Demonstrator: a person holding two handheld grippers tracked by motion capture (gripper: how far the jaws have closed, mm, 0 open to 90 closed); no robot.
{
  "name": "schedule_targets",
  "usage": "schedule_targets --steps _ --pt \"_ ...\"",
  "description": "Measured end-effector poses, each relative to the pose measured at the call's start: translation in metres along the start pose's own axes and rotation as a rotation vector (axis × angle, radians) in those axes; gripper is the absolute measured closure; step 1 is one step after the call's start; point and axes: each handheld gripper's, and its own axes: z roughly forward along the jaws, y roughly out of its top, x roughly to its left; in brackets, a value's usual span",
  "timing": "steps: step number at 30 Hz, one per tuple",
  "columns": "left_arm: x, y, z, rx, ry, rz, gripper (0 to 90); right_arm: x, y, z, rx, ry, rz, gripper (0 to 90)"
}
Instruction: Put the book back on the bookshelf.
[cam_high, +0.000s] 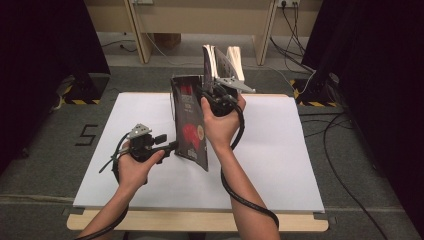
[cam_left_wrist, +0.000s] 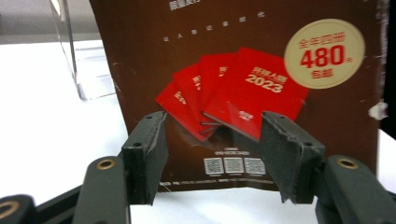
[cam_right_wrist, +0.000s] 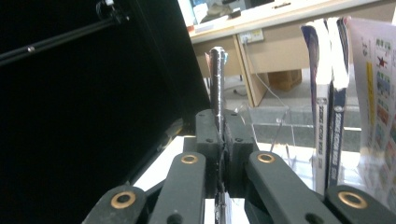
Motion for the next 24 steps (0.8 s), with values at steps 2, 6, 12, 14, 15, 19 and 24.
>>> schedule_targets --steps 2,6,12,14,15,19,24 --pt "-0.002 0.003 0.000 -0.006 -0.003 0.006 41.1 0.002 0.001 0.002 -0.020 -0.004 -0.009 87.3" --pt "-0.005 0.010 0.002 -0.016 -0.007 0.016 41.1 0.005 0.002 0.005 -0.035 -0.011 -0.009 87.3" --pt "-0.010 0.016 0.004 -0.029 -0.016 0.015 40.6 0.007 0.001 0.008 -0.041 -0.004 -0.006 87.2" --pt "-0.013 0.019 0.006 -0.040 -0.016 0.008 40.2 0.008 -0.001 0.008 -0.042 -0.015 -0.009 87.1" --pt "-0.014 0.020 0.006 -0.043 -0.019 0.008 39.9 0.008 -0.002 0.008 -0.045 -0.019 -0.020 87.0" --pt "-0.023 0.027 0.009 -0.056 -0.035 0.018 39.5 0.010 -0.004 0.006 -0.038 -0.025 -0.028 86.9" --pt "-0.030 0.032 0.010 -0.062 -0.046 0.031 39.3 0.011 -0.005 0.001 -0.037 -0.028 -0.030 86.8"
